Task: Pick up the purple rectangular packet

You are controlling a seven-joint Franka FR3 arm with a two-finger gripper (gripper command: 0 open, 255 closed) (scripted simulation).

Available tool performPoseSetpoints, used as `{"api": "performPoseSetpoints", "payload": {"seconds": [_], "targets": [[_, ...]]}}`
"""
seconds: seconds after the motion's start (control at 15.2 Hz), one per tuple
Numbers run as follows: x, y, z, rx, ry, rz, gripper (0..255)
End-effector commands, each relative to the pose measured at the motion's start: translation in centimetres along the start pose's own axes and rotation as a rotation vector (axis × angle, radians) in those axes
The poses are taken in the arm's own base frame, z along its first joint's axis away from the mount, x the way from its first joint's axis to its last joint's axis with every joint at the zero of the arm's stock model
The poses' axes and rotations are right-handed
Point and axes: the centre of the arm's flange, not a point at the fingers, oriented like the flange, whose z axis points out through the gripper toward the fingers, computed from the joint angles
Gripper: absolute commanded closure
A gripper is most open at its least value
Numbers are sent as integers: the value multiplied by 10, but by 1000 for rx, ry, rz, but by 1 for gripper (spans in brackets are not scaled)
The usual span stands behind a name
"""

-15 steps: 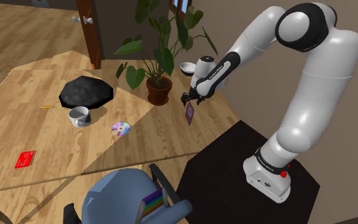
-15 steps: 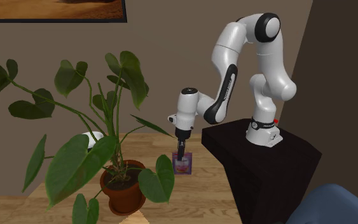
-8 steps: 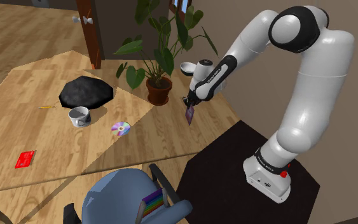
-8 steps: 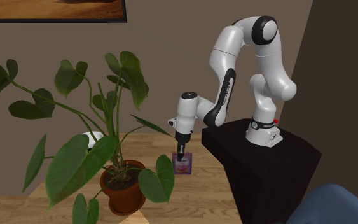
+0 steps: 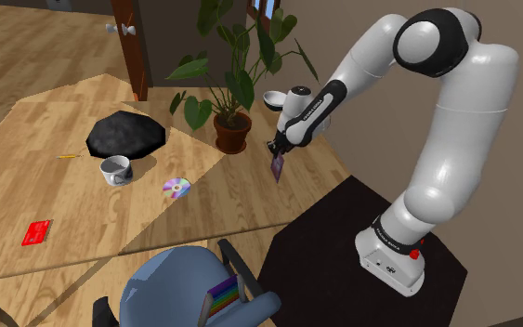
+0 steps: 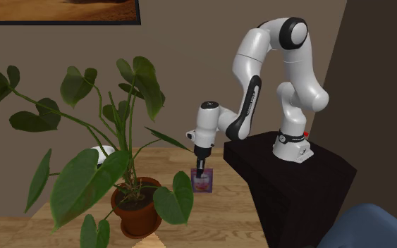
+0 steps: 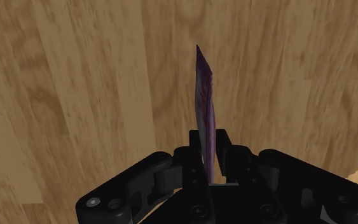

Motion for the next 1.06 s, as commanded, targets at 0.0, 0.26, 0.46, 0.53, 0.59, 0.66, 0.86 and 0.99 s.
{"api": "performPoseSetpoints", "payload": {"seconds": [0.0,0.26,0.46,0.53,0.59,0.66,0.86,0.99], "targets": [[1,0,-8,0,0,0,255],[3,0,-29,0,0,0,255],[5,0,-44,0,0,0,255],[6,0,-50,0,0,0,255],[7,0,-55,0,0,0,255],[7,0,-60,0,0,0,255],[9,0,-76,0,0,0,255],[9,0,-77,0,0,0,255]]}}
